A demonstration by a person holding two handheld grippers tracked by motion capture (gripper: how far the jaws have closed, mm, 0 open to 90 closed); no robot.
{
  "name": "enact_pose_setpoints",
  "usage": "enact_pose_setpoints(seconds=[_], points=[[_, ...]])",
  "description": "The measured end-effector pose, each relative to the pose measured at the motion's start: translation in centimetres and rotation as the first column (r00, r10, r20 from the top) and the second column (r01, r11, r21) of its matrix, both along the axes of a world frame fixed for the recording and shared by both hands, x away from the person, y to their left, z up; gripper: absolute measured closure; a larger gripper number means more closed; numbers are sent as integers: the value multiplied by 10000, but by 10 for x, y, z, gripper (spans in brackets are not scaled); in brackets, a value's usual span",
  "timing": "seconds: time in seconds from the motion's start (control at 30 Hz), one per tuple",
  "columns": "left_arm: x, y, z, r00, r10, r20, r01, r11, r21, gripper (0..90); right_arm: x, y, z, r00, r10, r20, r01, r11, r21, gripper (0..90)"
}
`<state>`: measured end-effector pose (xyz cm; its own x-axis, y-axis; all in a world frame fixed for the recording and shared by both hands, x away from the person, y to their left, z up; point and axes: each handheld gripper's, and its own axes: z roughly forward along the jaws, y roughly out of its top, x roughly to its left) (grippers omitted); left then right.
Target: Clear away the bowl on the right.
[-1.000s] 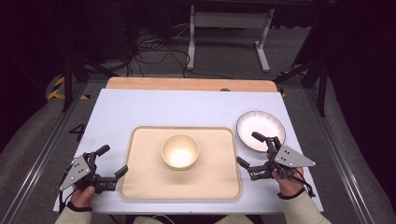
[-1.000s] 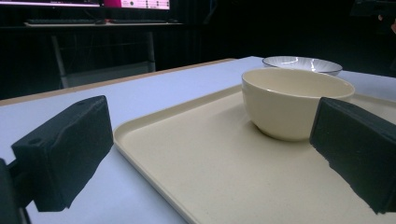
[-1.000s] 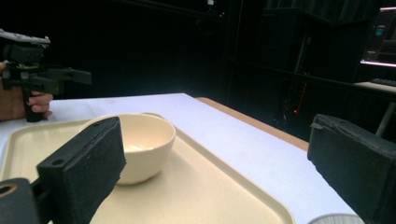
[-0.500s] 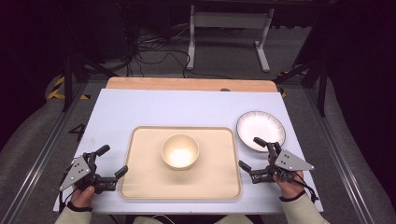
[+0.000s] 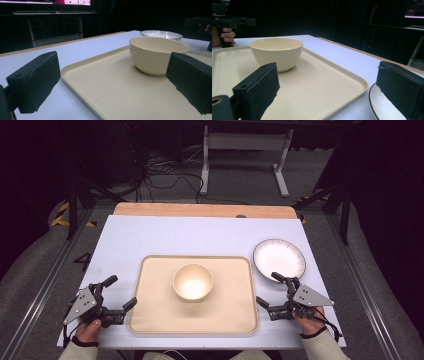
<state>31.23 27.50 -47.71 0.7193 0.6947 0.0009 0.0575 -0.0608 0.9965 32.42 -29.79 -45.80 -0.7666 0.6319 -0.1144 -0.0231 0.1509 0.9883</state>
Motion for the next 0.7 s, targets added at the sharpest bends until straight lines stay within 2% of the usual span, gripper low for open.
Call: enact_pose_setpoints(seconds=[0.17,0.23,0.4,0.7], points=[[0,0,0,10000,6,-6,-6,10000,-11,2,0,-3,-3,9997,-218,-53,220,9994,277,50],[0,0,0,10000,6,2,-6,10000,3,2,0,-5,-3,9986,-504,-162,512,9974,513,52],[0,0,0,10000,4,-8,-4,10000,-1,3,1,-8,-4,9987,-475,-179,488,9955,807,50],[0,0,0,10000,3,0,-3,10000,-8,2,0,-7,-4,9990,-417,-184,429,9967,691,50]])
